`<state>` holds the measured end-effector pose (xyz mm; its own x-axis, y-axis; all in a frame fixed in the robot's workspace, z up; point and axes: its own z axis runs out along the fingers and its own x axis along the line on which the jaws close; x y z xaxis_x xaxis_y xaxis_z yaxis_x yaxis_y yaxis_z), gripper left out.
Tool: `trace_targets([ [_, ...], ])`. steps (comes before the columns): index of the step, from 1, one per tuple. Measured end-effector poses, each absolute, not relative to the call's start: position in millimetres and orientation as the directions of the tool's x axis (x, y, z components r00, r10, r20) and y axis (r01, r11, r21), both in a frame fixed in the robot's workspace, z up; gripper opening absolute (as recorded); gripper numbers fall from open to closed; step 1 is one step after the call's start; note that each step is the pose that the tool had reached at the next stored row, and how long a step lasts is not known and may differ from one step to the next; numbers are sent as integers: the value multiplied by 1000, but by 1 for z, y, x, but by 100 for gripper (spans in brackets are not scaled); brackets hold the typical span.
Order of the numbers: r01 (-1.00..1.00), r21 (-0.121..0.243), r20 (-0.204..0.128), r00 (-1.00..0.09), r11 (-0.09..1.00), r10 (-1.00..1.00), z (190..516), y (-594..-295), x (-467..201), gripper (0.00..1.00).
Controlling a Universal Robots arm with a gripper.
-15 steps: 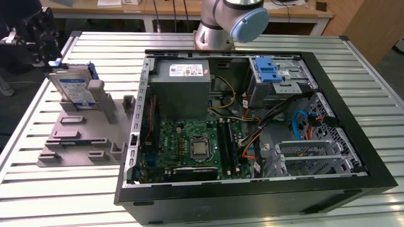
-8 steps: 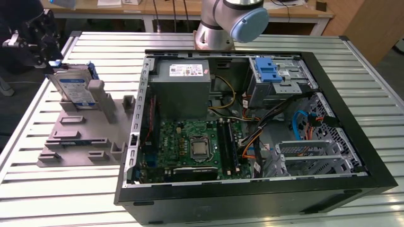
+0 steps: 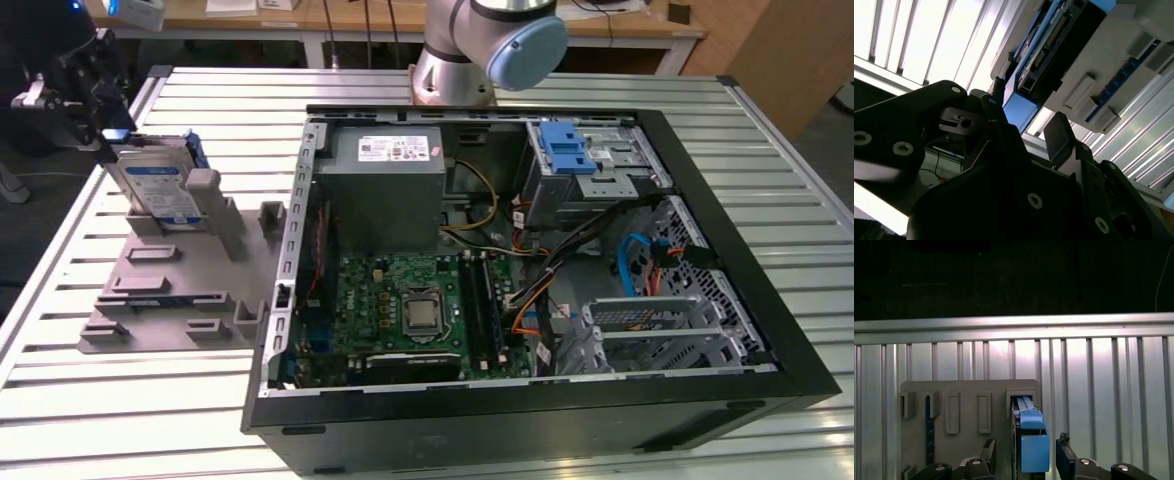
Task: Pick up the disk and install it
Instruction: 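Pick up the disk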
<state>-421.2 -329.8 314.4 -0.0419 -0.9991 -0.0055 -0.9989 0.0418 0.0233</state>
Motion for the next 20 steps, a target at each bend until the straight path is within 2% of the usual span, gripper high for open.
trace_targets([
  [20, -999, 21, -6, -41, 41, -999, 295, -325, -427, 59],
])
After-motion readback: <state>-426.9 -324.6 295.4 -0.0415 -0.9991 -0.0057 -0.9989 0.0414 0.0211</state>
